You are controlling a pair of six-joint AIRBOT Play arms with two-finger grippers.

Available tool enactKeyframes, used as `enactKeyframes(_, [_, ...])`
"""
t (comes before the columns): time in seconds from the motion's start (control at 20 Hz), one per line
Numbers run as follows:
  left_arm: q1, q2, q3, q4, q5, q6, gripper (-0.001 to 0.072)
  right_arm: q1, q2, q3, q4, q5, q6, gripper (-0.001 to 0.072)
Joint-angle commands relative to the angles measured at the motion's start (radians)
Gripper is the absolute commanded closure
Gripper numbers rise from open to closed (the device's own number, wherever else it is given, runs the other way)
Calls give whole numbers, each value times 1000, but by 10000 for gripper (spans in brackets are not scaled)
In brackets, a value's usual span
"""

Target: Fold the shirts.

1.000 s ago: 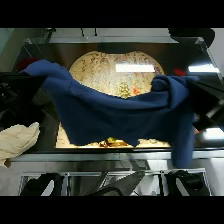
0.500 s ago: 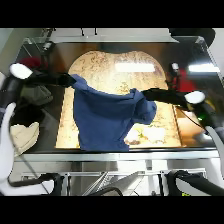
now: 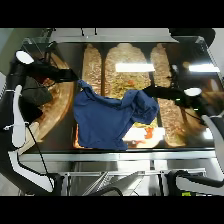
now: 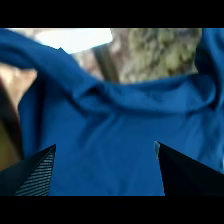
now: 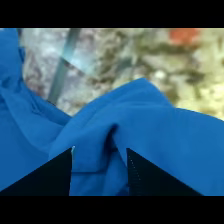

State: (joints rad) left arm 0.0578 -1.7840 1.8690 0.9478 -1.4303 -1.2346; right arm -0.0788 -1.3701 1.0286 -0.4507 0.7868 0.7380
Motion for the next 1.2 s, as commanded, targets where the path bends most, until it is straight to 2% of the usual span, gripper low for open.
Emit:
enactKeyframes(0.0, [69, 77, -123, 3, -273, -151, 11, -161, 103, 8, -186, 206, 159, 323])
enactKeyframes(0.15, [73, 290, -579, 4, -193, -126, 11, -301, 129, 8, -382, 287, 234, 323])
enactKeyframes(0.35, [73, 532, -1132, -2, 11, -104, 11, -425, 114, -12, -392, 303, 242, 324])
enactKeyframes(0.5, [59, 617, -1379, -129, 193, -9, 11, -423, 78, -13, -389, 303, 239, 324])
enactKeyframes(0.65, [17, 653, -1492, -313, 334, 106, 12, -401, 45, -14, -375, 307, 239, 323])
enactKeyframes(0.7, [-3, 653, -1507, -333, 364, 121, 62, -392, 41, -14, -375, 311, 239, 323])
enactKeyframes(1.05, [-65, 653, -1519, -340, 440, 157, 61, -368, 38, -15, -376, 313, 238, 324])
enactKeyframes(1.1, [-65, 653, -1519, -342, 462, 157, 232, -368, 32, -16, -376, 313, 238, 323])
enactKeyframes(1.15, [-65, 653, -1519, -342, 482, 158, 484, -367, 21, -16, -376, 316, 238, 323])
